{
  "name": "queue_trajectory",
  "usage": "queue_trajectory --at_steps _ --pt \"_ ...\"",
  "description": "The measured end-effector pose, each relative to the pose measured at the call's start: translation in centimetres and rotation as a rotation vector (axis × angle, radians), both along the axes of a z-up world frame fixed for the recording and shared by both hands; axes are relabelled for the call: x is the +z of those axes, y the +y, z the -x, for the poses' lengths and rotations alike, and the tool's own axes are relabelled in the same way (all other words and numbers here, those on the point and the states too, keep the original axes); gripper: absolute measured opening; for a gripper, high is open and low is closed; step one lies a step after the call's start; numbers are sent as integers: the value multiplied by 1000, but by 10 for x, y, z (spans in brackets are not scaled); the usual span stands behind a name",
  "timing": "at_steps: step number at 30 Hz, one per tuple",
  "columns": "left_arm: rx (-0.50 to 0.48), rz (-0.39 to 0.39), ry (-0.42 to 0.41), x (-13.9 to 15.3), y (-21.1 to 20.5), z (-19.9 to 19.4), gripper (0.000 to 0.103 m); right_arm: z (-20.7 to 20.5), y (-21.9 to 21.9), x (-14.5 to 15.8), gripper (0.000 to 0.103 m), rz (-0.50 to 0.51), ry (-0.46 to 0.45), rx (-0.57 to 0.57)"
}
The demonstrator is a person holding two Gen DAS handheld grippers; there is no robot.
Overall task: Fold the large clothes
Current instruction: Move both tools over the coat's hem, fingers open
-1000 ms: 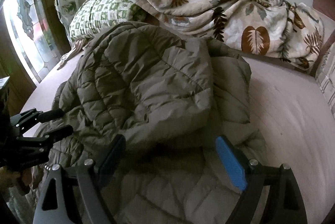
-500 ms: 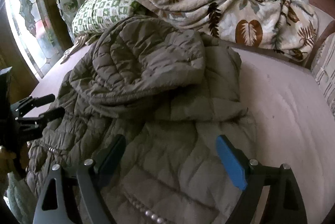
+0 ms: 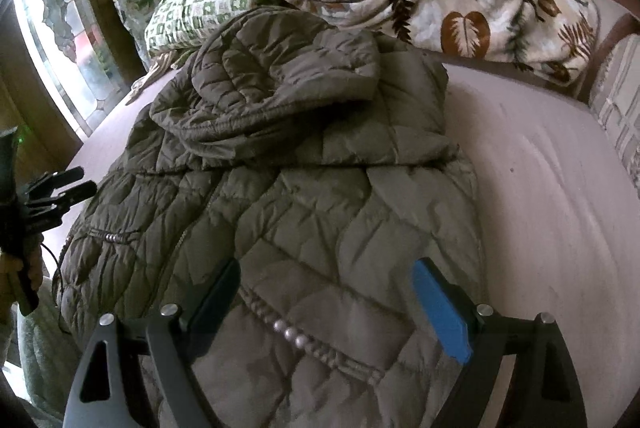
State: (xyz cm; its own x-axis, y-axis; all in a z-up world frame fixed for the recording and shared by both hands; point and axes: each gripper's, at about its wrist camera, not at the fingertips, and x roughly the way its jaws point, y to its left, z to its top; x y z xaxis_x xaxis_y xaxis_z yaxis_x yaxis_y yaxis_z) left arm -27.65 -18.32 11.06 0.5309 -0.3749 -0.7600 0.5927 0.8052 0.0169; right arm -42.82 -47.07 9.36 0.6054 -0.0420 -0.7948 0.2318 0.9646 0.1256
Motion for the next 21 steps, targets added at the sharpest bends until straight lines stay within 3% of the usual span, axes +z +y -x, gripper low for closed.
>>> queue_trajectory --at_steps 21 --pt "110 -13 63 -11 65 23 77 43 6 2 90 -32 -3 -40"
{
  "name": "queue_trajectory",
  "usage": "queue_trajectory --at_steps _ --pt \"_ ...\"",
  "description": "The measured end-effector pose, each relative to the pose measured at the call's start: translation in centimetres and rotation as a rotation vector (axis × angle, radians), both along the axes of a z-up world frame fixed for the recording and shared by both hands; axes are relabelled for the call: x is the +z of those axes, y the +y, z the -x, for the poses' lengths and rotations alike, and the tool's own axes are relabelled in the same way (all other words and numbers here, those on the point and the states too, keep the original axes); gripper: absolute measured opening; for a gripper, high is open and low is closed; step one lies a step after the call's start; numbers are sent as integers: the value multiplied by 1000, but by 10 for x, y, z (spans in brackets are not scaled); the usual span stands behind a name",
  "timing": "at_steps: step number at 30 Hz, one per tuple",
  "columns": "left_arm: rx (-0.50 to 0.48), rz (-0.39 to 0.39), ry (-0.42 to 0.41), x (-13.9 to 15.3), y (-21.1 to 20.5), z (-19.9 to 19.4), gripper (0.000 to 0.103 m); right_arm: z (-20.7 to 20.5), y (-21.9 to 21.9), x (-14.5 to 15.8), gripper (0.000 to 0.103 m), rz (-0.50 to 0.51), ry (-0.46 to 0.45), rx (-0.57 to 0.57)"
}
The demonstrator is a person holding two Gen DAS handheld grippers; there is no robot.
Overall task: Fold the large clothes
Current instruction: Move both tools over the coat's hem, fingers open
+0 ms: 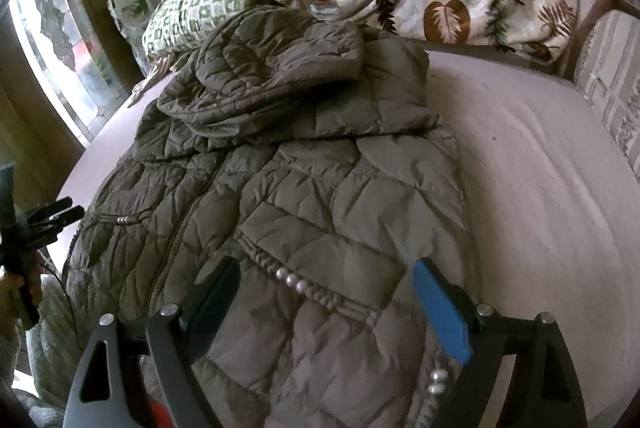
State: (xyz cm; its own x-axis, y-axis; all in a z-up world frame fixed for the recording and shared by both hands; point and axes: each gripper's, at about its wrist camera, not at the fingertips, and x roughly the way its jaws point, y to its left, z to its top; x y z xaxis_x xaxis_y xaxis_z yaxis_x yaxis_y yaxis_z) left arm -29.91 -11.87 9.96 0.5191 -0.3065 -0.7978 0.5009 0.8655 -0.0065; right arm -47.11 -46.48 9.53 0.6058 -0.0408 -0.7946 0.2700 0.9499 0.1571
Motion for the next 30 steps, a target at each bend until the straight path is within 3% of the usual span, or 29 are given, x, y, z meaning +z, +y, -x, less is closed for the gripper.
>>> queue_trajectory --at_steps 15,30 --pt "60 -16 37 -11 35 11 77 35 -4 -1 90 0 23 -39" --pt "99 26 118 -22 68 24 77 60 -5 -11 90 4 58 -72"
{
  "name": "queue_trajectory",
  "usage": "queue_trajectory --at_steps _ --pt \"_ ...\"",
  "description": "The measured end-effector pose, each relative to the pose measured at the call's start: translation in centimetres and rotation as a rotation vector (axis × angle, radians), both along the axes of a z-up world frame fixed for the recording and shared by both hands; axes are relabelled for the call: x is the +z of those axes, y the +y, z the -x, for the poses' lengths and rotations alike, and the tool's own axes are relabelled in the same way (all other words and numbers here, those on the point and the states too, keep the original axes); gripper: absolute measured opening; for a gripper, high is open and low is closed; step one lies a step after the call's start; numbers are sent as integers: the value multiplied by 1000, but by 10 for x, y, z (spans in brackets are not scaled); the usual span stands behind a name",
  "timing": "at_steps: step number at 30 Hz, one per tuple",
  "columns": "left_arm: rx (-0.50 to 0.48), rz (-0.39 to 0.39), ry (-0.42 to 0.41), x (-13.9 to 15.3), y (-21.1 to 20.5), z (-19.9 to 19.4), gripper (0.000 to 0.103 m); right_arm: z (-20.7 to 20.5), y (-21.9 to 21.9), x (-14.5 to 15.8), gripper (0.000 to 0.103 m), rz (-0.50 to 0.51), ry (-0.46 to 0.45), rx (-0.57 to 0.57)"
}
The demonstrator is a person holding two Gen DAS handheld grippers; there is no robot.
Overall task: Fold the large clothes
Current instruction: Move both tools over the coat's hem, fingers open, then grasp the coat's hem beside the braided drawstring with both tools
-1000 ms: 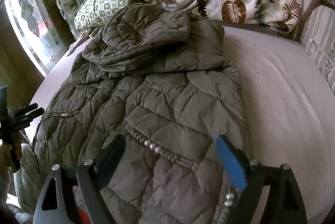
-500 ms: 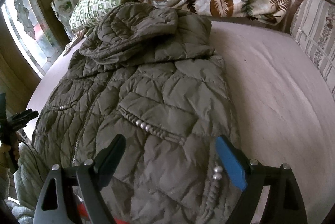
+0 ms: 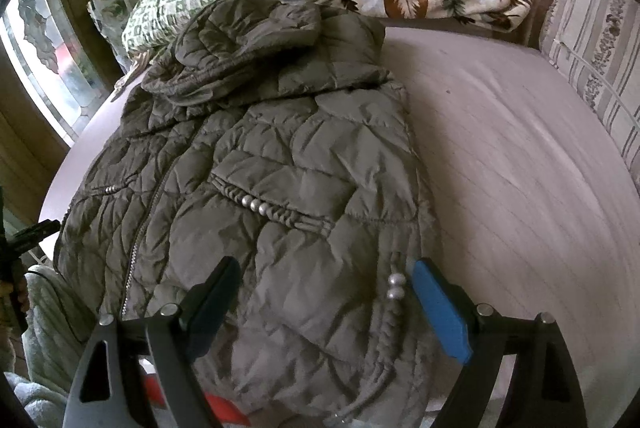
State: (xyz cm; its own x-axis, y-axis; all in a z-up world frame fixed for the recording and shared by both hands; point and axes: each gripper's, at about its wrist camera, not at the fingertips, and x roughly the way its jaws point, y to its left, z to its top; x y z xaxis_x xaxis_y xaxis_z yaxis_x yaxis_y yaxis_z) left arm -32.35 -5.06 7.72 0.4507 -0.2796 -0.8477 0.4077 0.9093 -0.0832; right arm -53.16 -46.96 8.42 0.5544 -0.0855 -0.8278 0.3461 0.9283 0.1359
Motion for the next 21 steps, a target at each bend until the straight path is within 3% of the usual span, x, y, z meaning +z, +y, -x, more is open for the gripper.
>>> queue_trajectory --at_steps 13,21 --pt "-78 11 47 -18 -18 7 79 20 -13 -22 90 -22 84 -45" --pt "-83 -5 66 -30 -21 0 87 30 -35 -57 90 -142 145 -117"
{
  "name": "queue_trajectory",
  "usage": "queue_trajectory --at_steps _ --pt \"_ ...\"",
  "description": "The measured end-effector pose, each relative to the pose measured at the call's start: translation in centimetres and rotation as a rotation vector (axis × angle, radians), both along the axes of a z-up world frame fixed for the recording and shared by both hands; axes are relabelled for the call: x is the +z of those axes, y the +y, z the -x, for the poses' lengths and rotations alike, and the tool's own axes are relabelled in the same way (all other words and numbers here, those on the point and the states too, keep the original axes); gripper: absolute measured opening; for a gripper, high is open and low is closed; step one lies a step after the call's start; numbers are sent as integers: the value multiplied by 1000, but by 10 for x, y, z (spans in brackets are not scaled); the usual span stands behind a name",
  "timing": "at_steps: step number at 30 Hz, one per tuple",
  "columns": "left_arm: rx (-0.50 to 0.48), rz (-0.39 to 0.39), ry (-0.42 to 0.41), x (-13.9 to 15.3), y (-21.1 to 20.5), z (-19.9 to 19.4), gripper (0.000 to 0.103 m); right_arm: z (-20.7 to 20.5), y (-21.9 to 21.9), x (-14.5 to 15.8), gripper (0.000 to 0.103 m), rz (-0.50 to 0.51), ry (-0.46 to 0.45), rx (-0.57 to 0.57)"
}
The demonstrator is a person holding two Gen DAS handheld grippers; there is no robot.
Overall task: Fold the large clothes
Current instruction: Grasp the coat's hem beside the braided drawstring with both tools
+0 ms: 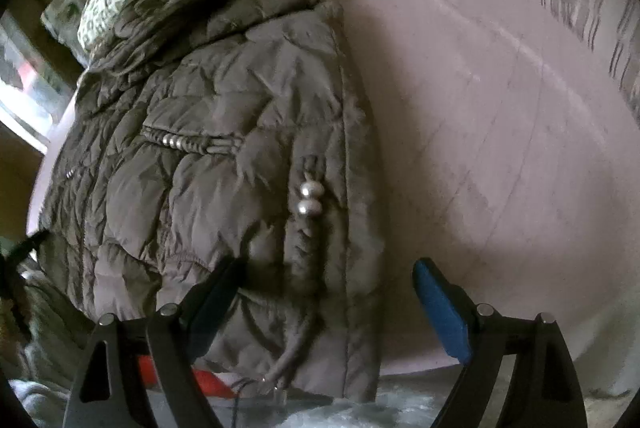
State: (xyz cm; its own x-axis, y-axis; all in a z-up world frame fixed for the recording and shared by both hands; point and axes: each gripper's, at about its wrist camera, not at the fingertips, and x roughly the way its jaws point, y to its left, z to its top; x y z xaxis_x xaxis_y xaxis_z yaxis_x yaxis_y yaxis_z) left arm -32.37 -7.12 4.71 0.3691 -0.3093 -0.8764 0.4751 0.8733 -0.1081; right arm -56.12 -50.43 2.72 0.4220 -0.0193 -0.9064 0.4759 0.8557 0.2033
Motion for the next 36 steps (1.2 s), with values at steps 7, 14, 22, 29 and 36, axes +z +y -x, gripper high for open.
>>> queue_trajectory --at_steps 7,14,22,29,36 --pt "26 23 16 -10 2 -3 93 -2 -6 -14 93 -51 5 -15" --pt "-8 -34 39 -15 -10 -5 95 -11 -6 -18 96 -51 14 -3" --pt "-24 -54 33 -17 -21 -5 90 -15 -4 -20 97 -48 13 -5" --pt "-39 -56 26 -17 -35 10 80 -20 -4 -23 97 -43 19 3" --pt "-64 -48 4 -13 -52 24 59 -21 0 -22 93 -25 16 14"
